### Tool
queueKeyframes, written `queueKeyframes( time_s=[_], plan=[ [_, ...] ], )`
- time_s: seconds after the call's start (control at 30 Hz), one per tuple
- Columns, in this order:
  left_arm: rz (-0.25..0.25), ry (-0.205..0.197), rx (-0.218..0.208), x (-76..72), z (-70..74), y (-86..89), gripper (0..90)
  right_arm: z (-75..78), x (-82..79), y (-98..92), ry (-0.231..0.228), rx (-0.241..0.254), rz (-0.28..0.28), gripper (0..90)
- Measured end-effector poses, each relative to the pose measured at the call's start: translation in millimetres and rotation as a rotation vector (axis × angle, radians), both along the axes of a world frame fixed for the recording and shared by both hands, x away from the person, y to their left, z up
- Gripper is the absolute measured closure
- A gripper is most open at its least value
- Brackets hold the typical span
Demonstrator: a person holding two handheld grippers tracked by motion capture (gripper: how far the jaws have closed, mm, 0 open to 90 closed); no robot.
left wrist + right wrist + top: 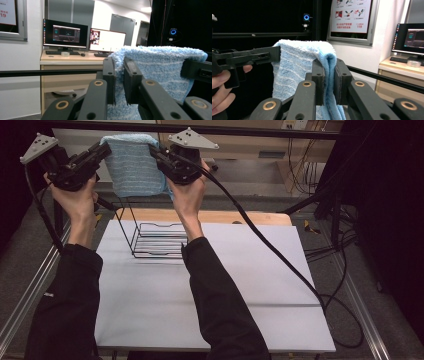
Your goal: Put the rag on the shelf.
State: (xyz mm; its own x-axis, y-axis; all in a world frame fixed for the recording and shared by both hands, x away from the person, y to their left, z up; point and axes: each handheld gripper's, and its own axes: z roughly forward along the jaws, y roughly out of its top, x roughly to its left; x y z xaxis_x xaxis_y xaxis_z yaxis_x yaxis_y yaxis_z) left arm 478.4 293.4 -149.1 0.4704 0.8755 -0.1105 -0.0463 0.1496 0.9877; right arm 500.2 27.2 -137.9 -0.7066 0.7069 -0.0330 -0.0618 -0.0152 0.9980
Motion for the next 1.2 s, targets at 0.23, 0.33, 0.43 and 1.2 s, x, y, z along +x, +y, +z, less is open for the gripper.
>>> queueKeyframes(
  time_s=[0.23, 0.33, 0.43, 1.2],
  plan=[
    [0.004, 0.034, 0.003, 13.9, -7.3, -1.7, 80.9, -6.2, 12.8, 0.6, 0.012, -0.019, -0.029, 81.3],
    [0.000, 0.052, -0.003, 19.0, -12.0, 0.0, 80.8, -12.0, 16.8, 2.4, 0.031, -0.021, -0.028, 81.3],
    [-0.003, 0.059, 0.021, 22.3, -15.4, -1.3, 80.8, -17.6, 21.2, 1.6, 0.051, -0.032, -0.036, 81.3],
    [-0.044, 0.119, 0.092, 25.1, -56.4, -2.6, 80.8, -57.9, 24.3, -8.0, 0.111, -0.070, -0.022, 81.4]
  ],
)
